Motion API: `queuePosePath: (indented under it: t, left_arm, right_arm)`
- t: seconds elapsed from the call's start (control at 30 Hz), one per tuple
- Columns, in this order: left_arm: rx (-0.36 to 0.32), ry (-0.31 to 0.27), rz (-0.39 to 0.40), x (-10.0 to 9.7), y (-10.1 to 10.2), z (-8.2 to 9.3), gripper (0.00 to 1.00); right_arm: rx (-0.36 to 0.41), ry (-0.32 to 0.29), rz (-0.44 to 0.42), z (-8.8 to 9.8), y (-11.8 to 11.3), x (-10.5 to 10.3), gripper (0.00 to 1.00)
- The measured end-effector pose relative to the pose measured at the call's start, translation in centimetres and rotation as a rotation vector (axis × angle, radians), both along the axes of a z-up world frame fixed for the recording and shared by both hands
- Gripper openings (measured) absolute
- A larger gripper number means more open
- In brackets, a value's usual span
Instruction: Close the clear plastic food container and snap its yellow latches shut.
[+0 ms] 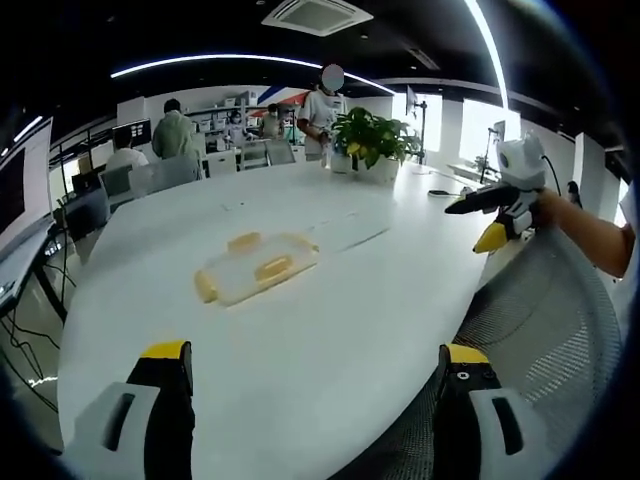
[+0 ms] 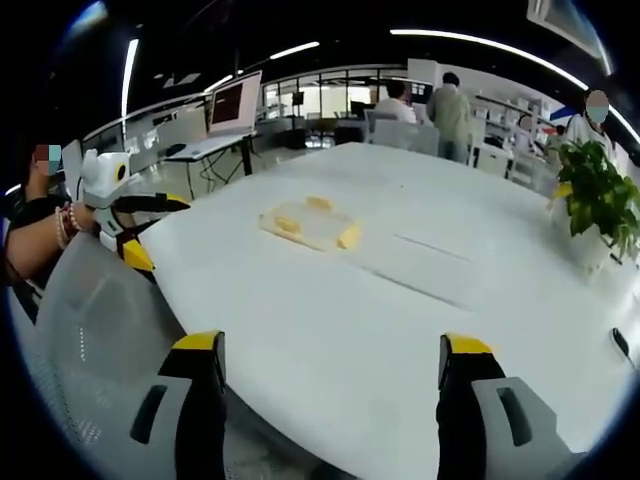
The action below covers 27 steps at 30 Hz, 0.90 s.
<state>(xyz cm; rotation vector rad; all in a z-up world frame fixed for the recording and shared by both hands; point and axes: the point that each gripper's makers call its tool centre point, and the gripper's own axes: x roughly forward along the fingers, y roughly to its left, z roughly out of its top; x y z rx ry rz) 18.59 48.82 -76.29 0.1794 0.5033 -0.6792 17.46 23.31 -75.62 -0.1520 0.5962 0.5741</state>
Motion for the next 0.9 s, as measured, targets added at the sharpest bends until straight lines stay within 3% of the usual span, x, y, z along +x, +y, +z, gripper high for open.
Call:
queuePosePath:
  t: [0.43, 0.73, 0.9]
  left_arm:
    - [0.005, -0.007, 0.002, 0.1, 0.1, 0.1, 0.99]
    - [-0.01, -0.026, 0.016, 0.3, 0.3, 0.6, 0.99]
    - [-0.008, 0.024, 0.012, 0.2, 0.3, -0.2, 0.99]
  right_arm:
    - [-0.022, 0.009, -0.001, -0.3, -0.2, 0.0, 0.85]
    - [-0.084, 0.034, -0.006, -1.1, -0.5, -0.3, 0.85]
    - [-0.1, 0.078, 0.007, -1.9, -0.4, -0.4, 0.85]
